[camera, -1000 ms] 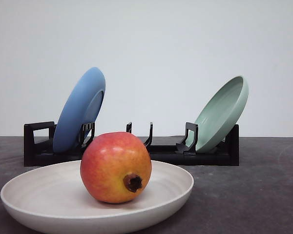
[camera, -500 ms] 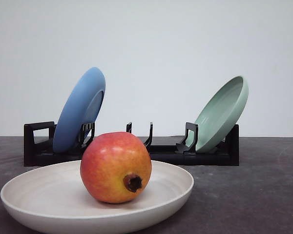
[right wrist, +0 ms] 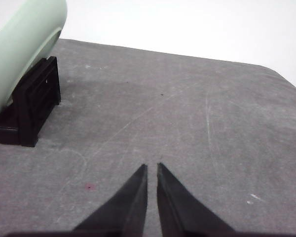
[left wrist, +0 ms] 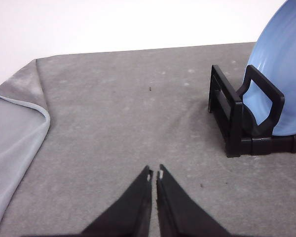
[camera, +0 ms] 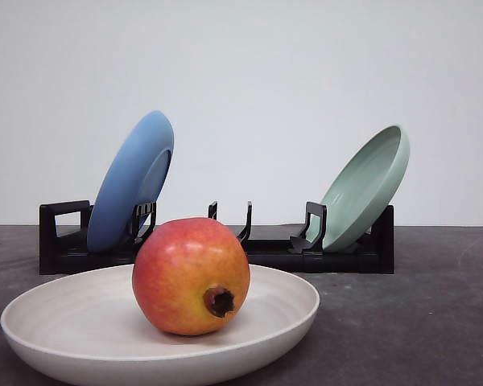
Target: Place pomegranate in white plate
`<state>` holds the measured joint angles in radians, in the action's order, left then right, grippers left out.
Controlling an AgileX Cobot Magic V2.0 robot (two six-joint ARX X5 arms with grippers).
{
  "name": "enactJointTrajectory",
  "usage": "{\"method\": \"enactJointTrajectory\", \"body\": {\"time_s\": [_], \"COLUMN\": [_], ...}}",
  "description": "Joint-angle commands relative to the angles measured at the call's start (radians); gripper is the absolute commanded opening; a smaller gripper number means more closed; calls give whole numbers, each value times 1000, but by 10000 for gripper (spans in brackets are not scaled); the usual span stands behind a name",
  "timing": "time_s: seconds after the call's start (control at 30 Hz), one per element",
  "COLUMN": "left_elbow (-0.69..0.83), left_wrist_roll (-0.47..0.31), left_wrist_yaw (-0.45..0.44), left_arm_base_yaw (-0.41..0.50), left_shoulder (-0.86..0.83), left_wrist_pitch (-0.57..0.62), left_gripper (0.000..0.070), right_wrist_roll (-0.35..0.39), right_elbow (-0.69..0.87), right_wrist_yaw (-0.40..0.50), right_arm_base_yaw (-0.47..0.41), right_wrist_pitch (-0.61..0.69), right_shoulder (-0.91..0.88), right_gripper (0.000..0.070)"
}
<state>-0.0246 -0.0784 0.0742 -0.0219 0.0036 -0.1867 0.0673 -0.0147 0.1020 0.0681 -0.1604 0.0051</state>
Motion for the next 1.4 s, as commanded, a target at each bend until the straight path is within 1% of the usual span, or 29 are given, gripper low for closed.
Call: {"method": "enactJointTrajectory", "body": {"time_s": [0.0, 1.37], "left_elbow": [13, 13], "left_wrist_roll": [-7, -7], "left_wrist_yaw": [-4, -4], "left_arm_base_yaw": [0, 0], "left_shoulder": [-1, -1], "left_wrist_pitch": [1, 1], "left_gripper": [0, 0], "right_wrist_roll": [-4, -4], "right_elbow": [5, 5], "right_wrist_yaw": [4, 3], "right_arm_base_yaw": [0, 0], "right_wrist_pitch": [3, 3], "right_shoulder": [-2, -2], "right_gripper": [35, 35]}}
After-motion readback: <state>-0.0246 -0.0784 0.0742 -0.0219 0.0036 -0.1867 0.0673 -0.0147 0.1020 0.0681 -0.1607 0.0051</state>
